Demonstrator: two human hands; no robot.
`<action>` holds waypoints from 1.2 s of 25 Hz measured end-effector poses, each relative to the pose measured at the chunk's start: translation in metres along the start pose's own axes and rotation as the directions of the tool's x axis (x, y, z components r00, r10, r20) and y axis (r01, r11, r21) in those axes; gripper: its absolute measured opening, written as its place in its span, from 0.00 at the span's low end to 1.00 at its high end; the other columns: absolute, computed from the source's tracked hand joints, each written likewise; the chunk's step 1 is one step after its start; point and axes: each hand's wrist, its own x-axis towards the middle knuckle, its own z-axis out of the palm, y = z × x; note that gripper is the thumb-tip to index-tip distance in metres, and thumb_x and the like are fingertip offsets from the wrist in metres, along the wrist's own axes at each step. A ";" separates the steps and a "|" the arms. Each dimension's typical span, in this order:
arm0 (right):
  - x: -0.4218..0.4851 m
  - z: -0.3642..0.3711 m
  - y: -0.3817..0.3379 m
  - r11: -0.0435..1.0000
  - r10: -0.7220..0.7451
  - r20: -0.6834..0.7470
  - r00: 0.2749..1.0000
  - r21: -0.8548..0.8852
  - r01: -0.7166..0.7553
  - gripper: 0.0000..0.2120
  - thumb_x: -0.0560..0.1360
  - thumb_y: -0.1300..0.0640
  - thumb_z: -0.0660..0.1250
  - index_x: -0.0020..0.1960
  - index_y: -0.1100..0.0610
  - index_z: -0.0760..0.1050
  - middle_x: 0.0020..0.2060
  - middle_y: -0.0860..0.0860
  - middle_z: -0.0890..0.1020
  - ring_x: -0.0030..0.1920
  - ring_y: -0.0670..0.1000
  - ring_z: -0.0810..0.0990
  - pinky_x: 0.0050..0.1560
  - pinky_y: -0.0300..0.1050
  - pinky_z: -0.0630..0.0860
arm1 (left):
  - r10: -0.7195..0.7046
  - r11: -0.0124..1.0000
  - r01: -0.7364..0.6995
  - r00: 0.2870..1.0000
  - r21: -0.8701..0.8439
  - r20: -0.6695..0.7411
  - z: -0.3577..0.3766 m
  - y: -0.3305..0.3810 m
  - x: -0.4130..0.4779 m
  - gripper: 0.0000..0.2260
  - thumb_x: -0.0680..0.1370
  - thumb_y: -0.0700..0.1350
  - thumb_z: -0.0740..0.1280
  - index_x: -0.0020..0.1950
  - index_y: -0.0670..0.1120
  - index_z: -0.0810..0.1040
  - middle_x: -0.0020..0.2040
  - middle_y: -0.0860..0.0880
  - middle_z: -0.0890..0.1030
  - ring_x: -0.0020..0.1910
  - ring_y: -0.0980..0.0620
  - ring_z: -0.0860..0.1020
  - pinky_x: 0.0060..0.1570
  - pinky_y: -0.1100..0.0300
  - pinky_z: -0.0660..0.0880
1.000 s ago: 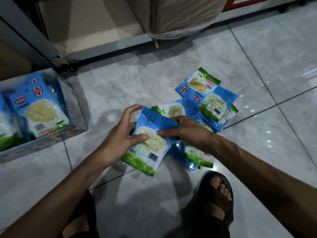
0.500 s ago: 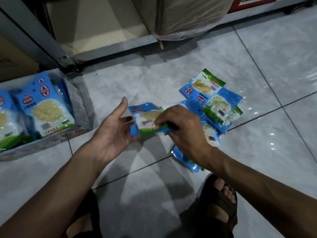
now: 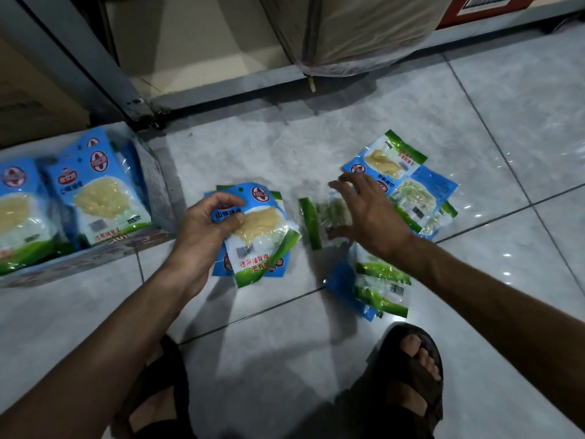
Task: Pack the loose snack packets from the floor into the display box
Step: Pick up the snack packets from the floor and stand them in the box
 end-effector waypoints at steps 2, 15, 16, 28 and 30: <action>0.017 0.005 0.017 0.995 0.093 0.154 0.984 -0.061 -0.084 0.46 0.63 0.49 0.79 0.75 0.56 0.60 0.71 0.57 0.66 0.72 0.58 0.63 0.74 0.57 0.59 | -0.008 1.000 0.007 1.000 0.021 0.014 -0.001 -0.001 0.000 0.08 0.76 0.35 0.68 0.47 0.48 0.81 0.52 0.51 0.82 0.45 0.48 0.81 0.39 0.55 0.81; 0.048 0.024 0.009 0.958 0.007 0.229 0.973 -0.281 0.059 0.34 0.67 0.51 0.75 0.67 0.58 0.65 0.61 0.55 0.73 0.65 0.57 0.69 0.75 0.55 0.53 | -0.093 0.995 0.091 0.994 0.026 0.064 -0.016 -0.012 -0.001 0.18 0.67 0.35 0.77 0.54 0.48 0.80 0.48 0.54 0.82 0.41 0.50 0.84 0.37 0.57 0.83; 0.050 0.023 0.008 0.960 -0.013 0.169 0.985 -0.273 0.060 0.26 0.70 0.55 0.73 0.64 0.58 0.67 0.59 0.55 0.75 0.63 0.57 0.71 0.74 0.56 0.55 | -0.084 0.996 0.082 0.994 0.031 0.065 -0.018 -0.013 0.000 0.17 0.67 0.35 0.77 0.53 0.48 0.81 0.49 0.54 0.82 0.42 0.50 0.84 0.37 0.57 0.82; 0.041 -0.062 -0.066 0.950 -0.104 -0.511 0.853 0.203 0.237 0.05 0.68 0.57 0.73 0.43 0.51 0.83 0.44 0.48 0.81 0.47 0.52 0.74 0.48 0.46 0.67 | -0.161 0.985 0.167 0.981 -0.050 0.113 -0.037 -0.017 0.005 0.06 0.76 0.42 0.69 0.48 0.43 0.85 0.45 0.46 0.87 0.43 0.46 0.84 0.41 0.55 0.82; 0.029 -0.048 -0.084 0.912 -0.124 -0.493 0.861 0.286 0.294 0.06 0.67 0.61 0.74 0.43 0.52 0.84 0.47 0.49 0.81 0.48 0.52 0.73 0.46 0.47 0.70 | -0.227 0.952 0.255 0.959 -0.170 0.167 -0.033 -0.015 0.002 0.12 0.78 0.48 0.66 0.53 0.41 0.84 0.47 0.42 0.86 0.45 0.43 0.84 0.42 0.54 0.83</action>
